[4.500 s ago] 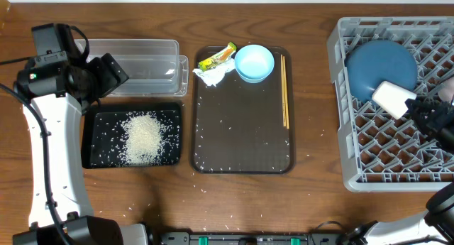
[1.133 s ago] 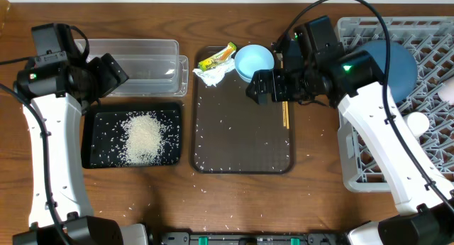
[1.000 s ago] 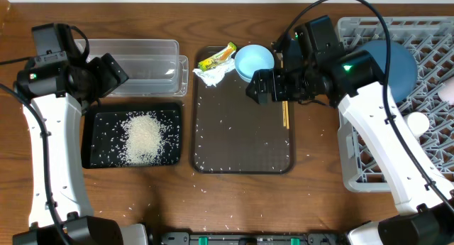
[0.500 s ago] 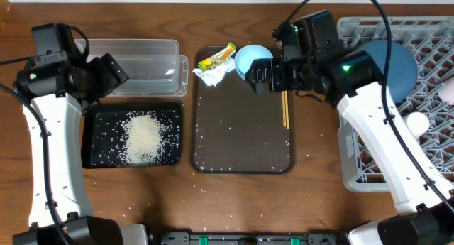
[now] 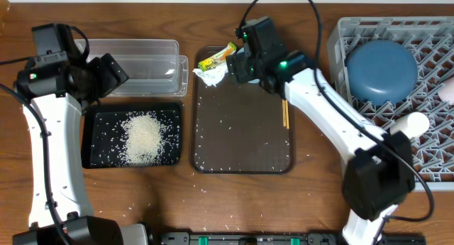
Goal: Sort waste into correct bins and load items into the dishwasher rack
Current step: 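Lower the right gripper onto the light-blue bowl rim and close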
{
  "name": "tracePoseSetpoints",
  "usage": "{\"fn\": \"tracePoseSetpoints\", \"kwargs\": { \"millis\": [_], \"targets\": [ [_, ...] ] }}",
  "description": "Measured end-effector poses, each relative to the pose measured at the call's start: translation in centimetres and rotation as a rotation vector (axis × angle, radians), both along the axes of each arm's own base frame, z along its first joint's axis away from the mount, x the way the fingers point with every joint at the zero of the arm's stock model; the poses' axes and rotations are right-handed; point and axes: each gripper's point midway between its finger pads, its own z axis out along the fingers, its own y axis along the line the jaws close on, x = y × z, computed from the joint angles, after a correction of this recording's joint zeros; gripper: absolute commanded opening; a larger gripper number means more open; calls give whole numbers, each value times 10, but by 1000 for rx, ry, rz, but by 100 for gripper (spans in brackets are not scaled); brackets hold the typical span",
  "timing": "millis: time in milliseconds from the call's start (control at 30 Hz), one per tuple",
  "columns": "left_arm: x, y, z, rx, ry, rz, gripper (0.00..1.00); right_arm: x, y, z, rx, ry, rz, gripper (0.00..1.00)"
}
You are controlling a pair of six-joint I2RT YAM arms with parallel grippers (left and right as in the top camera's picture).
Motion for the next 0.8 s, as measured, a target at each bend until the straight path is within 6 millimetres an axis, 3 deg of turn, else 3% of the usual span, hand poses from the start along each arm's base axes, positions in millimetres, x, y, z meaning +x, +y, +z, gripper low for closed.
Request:
{"fn": "tracePoseSetpoints", "kwargs": {
  "millis": [167,267,467,700,800],
  "targets": [
    [0,0,0,0,0,0,92,17,0,-23,-35,-23,-25,84],
    [0,0,0,0,0,0,92,20,0,-48,-63,3,-27,84],
    [0,0,0,0,0,0,92,14,-5,-92,-126,88,-29,82],
    [0,0,0,0,0,0,92,-7,-18,-108,-207,182,-2,58],
    [0,0,0,0,0,0,92,-17,-24,-113,-239,223,7,57]
  ]
}}
